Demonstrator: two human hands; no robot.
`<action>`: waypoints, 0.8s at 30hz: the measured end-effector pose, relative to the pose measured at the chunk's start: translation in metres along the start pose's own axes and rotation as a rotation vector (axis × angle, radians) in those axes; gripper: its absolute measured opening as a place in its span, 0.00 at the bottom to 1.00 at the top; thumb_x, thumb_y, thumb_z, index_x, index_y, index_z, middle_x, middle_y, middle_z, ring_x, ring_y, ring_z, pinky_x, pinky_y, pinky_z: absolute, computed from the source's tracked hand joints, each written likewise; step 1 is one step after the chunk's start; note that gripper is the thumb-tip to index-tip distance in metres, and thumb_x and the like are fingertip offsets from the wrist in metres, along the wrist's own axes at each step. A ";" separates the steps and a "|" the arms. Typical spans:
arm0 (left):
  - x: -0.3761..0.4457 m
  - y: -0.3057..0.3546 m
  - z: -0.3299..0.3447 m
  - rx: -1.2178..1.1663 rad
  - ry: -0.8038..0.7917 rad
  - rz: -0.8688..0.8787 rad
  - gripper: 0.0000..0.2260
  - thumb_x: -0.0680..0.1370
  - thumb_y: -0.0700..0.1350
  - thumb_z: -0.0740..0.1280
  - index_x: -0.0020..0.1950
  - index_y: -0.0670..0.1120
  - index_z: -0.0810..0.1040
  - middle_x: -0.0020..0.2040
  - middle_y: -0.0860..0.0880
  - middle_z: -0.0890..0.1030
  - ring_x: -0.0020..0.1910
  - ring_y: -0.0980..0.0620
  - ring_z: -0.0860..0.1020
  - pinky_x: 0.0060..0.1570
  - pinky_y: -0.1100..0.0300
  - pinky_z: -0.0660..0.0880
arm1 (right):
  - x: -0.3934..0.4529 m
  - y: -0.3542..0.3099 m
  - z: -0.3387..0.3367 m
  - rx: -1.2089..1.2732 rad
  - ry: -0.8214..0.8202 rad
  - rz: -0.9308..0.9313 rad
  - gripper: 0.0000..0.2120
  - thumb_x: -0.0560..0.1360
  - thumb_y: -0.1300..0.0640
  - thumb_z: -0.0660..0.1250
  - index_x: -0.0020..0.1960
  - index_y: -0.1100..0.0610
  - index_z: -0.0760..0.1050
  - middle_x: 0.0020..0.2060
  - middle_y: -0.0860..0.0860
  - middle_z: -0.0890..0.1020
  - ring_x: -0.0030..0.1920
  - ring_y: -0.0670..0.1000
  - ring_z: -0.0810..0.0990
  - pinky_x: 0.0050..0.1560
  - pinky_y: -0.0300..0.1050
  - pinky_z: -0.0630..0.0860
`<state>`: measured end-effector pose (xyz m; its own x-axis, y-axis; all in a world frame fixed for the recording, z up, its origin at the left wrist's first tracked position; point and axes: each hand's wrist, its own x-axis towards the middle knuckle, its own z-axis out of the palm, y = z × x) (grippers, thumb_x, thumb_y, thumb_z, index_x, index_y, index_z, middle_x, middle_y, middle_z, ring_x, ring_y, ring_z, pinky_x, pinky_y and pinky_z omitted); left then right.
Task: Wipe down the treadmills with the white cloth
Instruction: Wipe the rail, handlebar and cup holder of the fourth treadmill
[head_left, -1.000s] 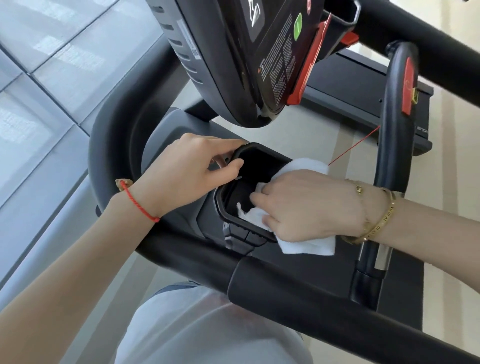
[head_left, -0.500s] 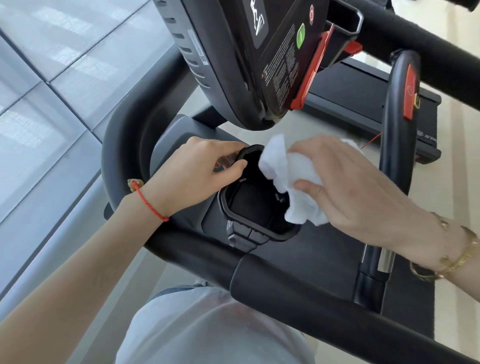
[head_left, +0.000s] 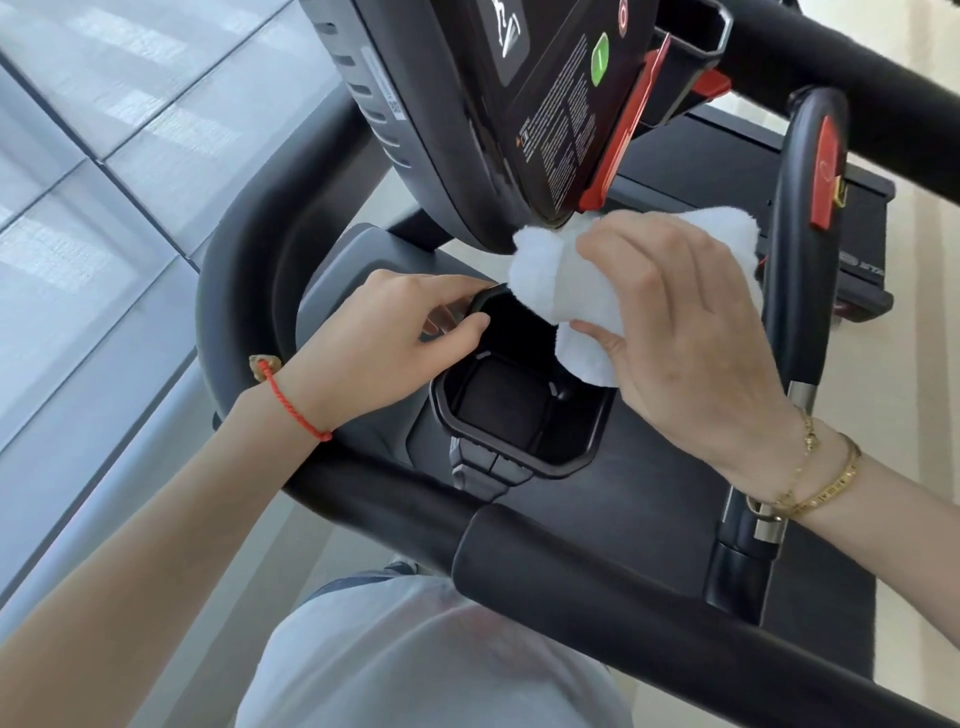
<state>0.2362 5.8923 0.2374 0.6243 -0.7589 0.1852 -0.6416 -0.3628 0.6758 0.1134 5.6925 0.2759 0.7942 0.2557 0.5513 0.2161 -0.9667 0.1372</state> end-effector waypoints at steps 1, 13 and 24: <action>0.000 0.001 0.000 -0.001 0.007 -0.003 0.14 0.79 0.51 0.63 0.60 0.50 0.82 0.42 0.55 0.85 0.44 0.60 0.81 0.48 0.73 0.74 | -0.001 0.001 0.003 0.025 -0.051 0.025 0.15 0.82 0.58 0.61 0.66 0.64 0.66 0.61 0.62 0.76 0.61 0.61 0.72 0.62 0.53 0.68; 0.001 0.001 0.000 -0.014 -0.012 0.001 0.12 0.79 0.49 0.63 0.54 0.44 0.82 0.39 0.52 0.83 0.42 0.57 0.82 0.46 0.65 0.77 | 0.035 0.009 0.028 0.413 -0.808 0.301 0.22 0.80 0.46 0.59 0.69 0.56 0.63 0.58 0.55 0.75 0.51 0.57 0.75 0.49 0.51 0.70; 0.004 0.002 -0.001 0.005 -0.028 0.037 0.12 0.80 0.47 0.64 0.58 0.45 0.83 0.41 0.52 0.83 0.44 0.58 0.81 0.46 0.71 0.75 | 0.025 0.013 0.025 0.453 -0.816 0.318 0.19 0.81 0.45 0.58 0.66 0.55 0.62 0.54 0.53 0.75 0.48 0.56 0.75 0.44 0.49 0.69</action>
<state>0.2378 5.8890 0.2407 0.5875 -0.7868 0.1893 -0.6660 -0.3372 0.6654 0.1505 5.6865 0.2711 0.9644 0.0779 -0.2527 -0.0136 -0.9398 -0.3415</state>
